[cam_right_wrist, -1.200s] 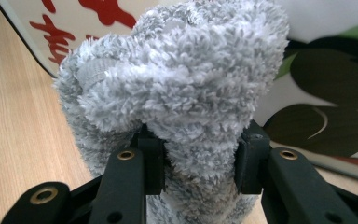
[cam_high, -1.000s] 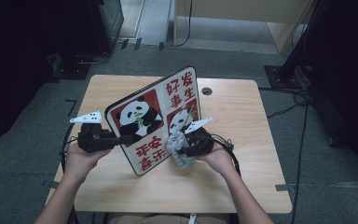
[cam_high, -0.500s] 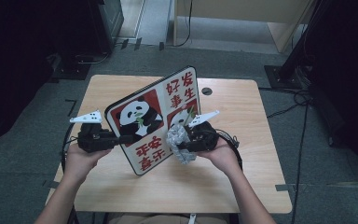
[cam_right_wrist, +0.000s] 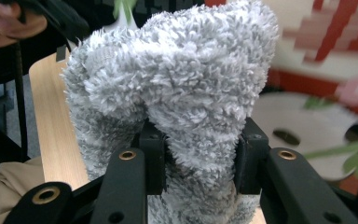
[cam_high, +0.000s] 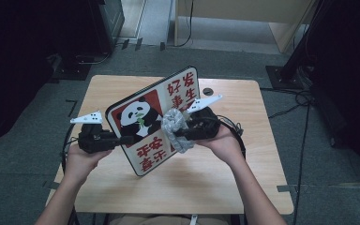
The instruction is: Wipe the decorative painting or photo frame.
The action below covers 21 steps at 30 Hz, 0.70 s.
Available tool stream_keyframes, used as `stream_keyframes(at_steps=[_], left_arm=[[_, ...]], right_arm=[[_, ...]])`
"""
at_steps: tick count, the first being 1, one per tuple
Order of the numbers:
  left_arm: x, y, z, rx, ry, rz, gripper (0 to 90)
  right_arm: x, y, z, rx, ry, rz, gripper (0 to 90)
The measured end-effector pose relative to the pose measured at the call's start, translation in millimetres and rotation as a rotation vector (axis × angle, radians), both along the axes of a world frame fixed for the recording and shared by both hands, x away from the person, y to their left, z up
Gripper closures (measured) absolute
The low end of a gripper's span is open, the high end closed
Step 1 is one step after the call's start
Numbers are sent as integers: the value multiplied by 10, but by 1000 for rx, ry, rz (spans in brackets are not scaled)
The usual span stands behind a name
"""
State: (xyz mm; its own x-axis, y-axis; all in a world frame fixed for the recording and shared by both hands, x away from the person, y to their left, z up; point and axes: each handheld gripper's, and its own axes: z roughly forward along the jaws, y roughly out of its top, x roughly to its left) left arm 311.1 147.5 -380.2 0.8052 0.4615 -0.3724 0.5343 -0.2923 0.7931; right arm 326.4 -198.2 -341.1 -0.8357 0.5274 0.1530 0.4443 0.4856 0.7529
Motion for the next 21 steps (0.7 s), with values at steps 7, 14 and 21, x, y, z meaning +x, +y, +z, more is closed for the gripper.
stream_keyframes(at_steps=[7,14,21], left_arm=[[3,1,-2,-4,3,1,761],[4,3,-2,-5,4,-1,761],[9,5,-4,-7,5,-4,760]], right_arm=[[59,143,372,-16,-64,37,632],[122,289,764,-12,-152,46,632],[172,444,897,-22,-207,57,632]])
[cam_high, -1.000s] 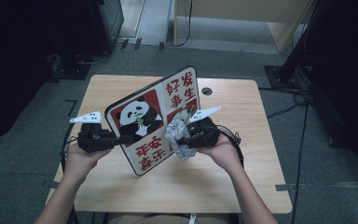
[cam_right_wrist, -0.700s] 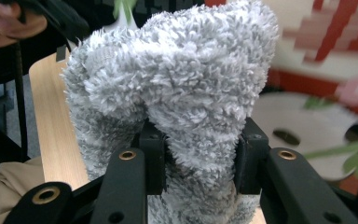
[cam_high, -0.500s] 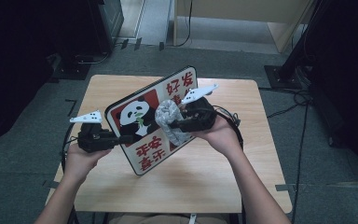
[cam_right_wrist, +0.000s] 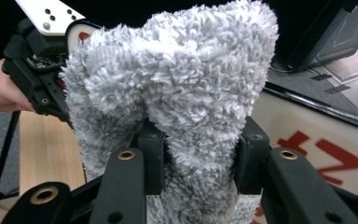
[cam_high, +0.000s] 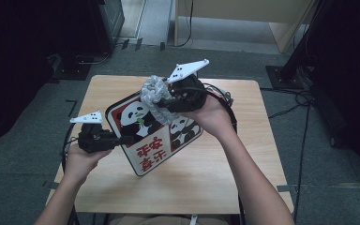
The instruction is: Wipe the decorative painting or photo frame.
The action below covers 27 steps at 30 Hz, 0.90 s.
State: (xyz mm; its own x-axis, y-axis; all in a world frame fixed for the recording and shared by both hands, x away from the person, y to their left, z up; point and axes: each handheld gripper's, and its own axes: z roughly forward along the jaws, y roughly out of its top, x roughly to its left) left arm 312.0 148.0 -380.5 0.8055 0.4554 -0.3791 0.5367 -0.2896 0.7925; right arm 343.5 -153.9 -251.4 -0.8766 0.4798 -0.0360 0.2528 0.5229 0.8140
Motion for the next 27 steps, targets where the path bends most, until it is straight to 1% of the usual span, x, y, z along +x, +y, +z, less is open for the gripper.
stream_keyframes(at_steps=[2,3,5,9,12,17,18,24,25,26,27], left_arm=[[-1,0,1,1,-1,-1,760],[0,0,1,2,0,0,760],[1,2,0,1,1,0,760],[1,2,1,2,0,-1,760],[1,2,2,2,1,-1,760],[3,4,1,3,1,-3,760],[3,3,0,1,1,-2,760],[8,7,-2,-2,5,-6,758],[8,7,-3,-2,5,-6,756],[7,6,-2,0,3,-5,757],[6,4,-2,0,3,-4,757]], right_arm=[[6,44,-37,-25,-2,3,632],[9,60,-64,-42,-7,9,632],[7,74,-114,-61,-23,22,632],[13,53,-179,-57,-16,26,631],[14,30,-230,-57,2,23,632],[14,14,-315,-65,-2,34,632],[5,11,-337,-64,12,29,631],[-5,4,-437,-61,19,38,631],[-1,1,-449,-61,15,43,631],[-6,-1,-467,-59,25,39,630],[-4,-2,-481,-57,24,42,630]])
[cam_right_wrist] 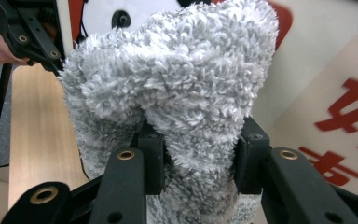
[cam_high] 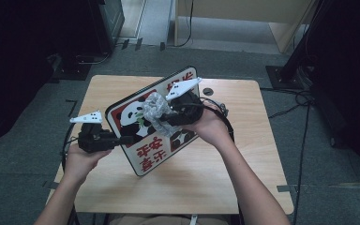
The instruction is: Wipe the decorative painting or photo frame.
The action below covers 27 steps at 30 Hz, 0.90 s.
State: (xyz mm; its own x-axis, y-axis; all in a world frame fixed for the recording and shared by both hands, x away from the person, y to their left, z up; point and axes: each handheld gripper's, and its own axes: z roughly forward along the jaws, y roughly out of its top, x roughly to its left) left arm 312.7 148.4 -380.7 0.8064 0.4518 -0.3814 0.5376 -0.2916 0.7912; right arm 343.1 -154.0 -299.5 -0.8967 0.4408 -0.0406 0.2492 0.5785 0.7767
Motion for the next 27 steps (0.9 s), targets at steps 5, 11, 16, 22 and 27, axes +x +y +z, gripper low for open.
stream_keyframes(at_steps=[5,11,16,22,27], left_arm=[[-1,-1,1,1,-1,1,758],[-3,-2,1,2,-2,1,758],[-3,-2,1,1,-1,1,758],[-3,-1,1,2,-2,1,758],[-3,-2,1,2,-2,1,758]], right_arm=[[-15,-8,-76,5,11,1,630],[-45,-9,-155,-3,24,3,630],[-59,-17,-234,-5,33,7,630],[-74,-24,-313,-12,39,14,630],[-87,-23,-366,-24,42,18,629]])
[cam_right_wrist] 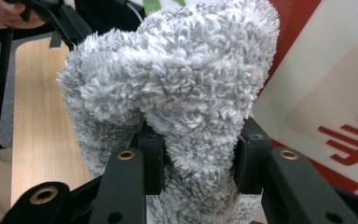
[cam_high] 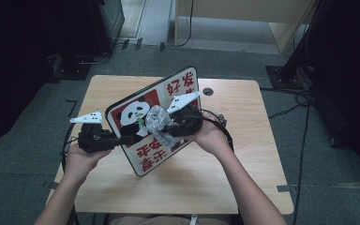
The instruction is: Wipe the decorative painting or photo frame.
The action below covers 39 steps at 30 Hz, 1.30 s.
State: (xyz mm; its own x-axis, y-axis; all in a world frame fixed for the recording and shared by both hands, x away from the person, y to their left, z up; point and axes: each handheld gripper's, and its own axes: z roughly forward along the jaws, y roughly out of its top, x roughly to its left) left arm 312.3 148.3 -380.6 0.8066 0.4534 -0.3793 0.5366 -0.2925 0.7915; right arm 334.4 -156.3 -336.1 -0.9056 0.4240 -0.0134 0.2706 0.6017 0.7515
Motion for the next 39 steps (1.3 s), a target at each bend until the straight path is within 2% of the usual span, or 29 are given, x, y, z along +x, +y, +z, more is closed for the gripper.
stream_keyframes(at_steps=[18,33,39], left_arm=[[-2,0,1,2,-2,-2,758],[-4,-2,2,2,-2,-1,758],[-4,-2,2,2,-3,-1,758]], right_arm=[[-51,-29,-242,-2,26,4,629],[-100,-58,-517,-19,84,0,631],[-112,-80,-628,-3,99,4,631]])
